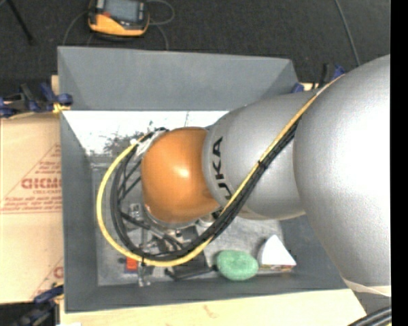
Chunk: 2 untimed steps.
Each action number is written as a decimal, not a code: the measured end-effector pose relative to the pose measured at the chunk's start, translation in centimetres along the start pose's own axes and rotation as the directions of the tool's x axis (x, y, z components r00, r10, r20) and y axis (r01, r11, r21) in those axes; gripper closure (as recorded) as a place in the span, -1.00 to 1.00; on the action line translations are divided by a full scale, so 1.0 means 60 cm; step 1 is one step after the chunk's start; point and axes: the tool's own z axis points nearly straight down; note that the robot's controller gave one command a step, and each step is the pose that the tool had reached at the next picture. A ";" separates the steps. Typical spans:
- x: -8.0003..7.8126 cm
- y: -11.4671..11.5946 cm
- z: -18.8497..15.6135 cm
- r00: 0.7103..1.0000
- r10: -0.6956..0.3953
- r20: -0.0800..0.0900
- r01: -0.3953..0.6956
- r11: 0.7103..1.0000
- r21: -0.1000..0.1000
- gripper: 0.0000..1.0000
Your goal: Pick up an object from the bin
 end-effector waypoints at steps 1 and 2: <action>0.009 0.001 -0.017 0.993 -0.119 0.001 0.119 0.993 0.000 -1.00; 0.016 -0.134 0.019 0.957 -0.289 0.000 0.289 0.957 0.000 -1.00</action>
Offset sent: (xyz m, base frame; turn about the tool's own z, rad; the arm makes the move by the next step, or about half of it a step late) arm 0.0038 -0.0839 -0.0137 -0.2917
